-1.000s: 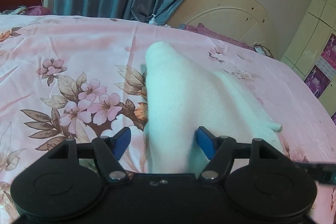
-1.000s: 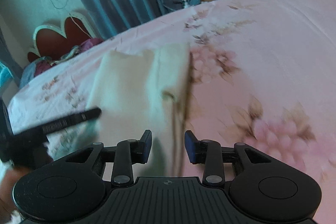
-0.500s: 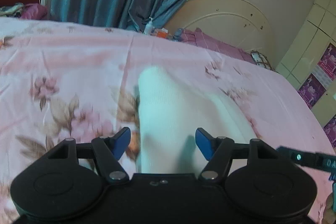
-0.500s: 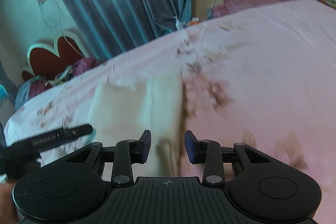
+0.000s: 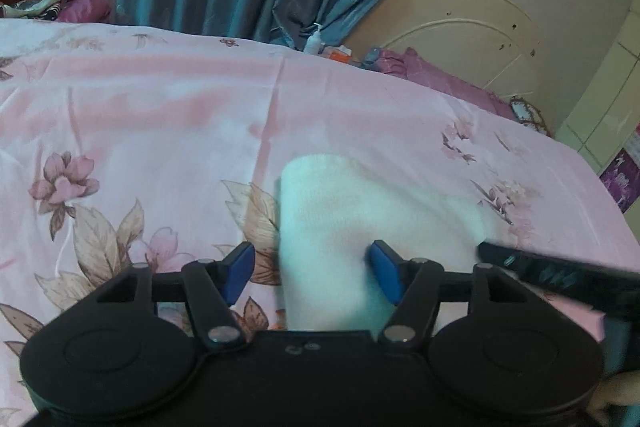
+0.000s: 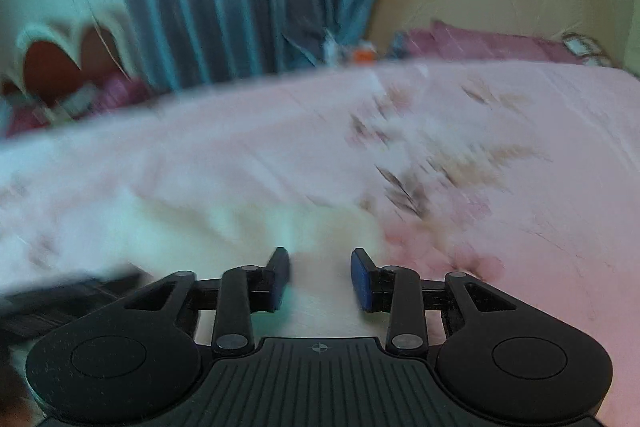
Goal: Fold small clothes
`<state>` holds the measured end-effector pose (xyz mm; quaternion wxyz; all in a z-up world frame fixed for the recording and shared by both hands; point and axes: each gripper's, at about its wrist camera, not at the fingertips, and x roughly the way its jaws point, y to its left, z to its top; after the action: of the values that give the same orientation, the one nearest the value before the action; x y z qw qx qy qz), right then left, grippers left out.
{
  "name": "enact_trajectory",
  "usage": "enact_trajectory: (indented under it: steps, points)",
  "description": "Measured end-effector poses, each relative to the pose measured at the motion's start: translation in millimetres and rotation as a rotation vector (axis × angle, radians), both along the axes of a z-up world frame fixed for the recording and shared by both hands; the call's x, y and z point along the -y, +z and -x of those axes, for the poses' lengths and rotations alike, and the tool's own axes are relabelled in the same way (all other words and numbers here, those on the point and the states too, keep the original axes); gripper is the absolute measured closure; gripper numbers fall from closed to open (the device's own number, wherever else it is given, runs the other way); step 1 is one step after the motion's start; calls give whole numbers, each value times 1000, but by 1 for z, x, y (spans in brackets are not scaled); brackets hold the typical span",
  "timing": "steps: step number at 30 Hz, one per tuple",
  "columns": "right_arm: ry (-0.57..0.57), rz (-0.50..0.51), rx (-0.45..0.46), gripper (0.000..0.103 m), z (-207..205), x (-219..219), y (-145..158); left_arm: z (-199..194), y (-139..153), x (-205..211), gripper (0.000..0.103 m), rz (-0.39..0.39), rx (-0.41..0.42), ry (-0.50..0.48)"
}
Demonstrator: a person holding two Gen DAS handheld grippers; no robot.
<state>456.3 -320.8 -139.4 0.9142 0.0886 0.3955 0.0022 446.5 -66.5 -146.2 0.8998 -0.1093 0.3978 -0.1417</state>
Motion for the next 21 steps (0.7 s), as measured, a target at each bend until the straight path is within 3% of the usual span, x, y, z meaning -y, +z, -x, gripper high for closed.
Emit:
enact_trajectory:
  steps: [7, 10, 14, 21]
  points:
    - [27, 18, 79, 68, -5, -5, 12, -14, 9, 7, 41, -6, 14, 15]
    - [19, 47, 61, 68, -16, -7, 1, -23, 0, 8, 37, 1, -12, 31]
    - [-20, -15, 46, 68, -20, 5, -4, -22, -1, 10, 37, -23, 9, 15]
    - [-17, -24, 43, 68, -19, 6, -5, -23, -1, 9, 36, -16, 0, 13]
